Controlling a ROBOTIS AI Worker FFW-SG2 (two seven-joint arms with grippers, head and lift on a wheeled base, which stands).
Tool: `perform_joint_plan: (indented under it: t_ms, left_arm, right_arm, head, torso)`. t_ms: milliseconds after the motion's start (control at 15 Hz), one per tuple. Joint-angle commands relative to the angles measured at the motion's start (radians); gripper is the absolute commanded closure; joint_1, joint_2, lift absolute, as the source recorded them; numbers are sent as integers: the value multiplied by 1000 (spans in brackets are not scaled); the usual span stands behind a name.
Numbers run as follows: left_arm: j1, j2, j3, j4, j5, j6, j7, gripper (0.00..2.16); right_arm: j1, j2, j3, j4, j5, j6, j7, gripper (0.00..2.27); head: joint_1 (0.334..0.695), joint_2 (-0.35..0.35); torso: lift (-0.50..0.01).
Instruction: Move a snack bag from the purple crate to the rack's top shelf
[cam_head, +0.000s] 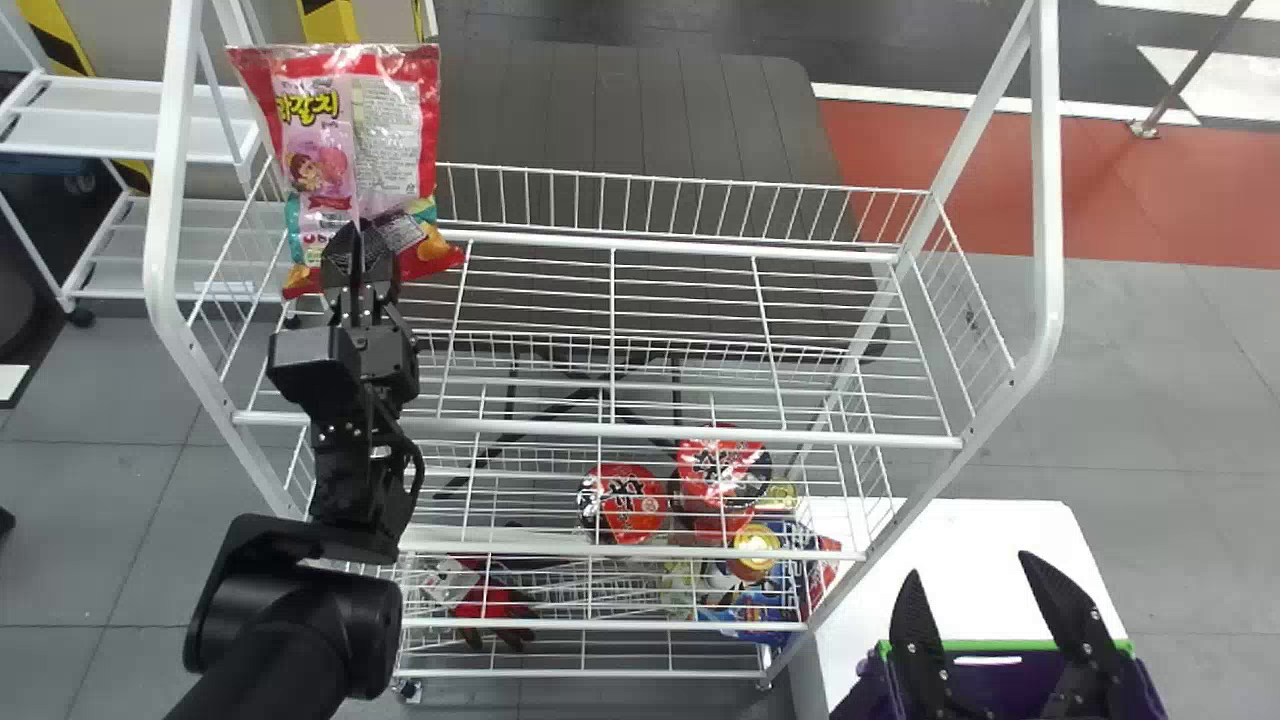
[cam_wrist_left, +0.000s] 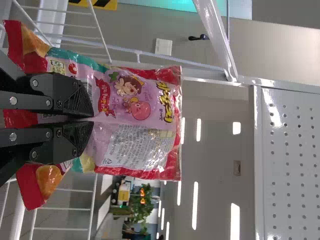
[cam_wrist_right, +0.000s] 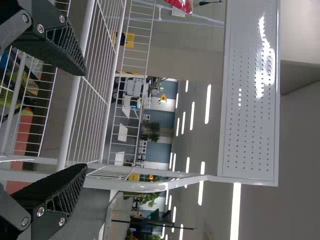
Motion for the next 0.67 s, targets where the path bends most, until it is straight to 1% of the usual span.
perform_joint_plan:
  t_ms: [0, 400, 467, 600]
  left_arm:
    - [-2, -3, 0, 5, -3, 3, -11, 1011]
    - [-11, -3, 0, 31, -4, 3, -23, 1008]
    - [-13, -3, 0, 33, -7, 3, -26, 842]
    - [-13, -3, 0, 42, -9, 3, -36, 606]
  right_arm:
    - [0, 0, 0, 2, 0, -1, 0, 188]
    - [-3, -2, 2, 13, 0, -28, 2, 188]
    - [-3, -2, 2, 13, 0, -28, 2, 188]
    - [-3, -3, 2, 13, 0, -31, 2, 188]
  head:
    - [695, -105]
    - [695, -110]
    - [695, -110]
    - [695, -110]
  torso:
    - [0]
    - [0]
    - [0]
    - [0]
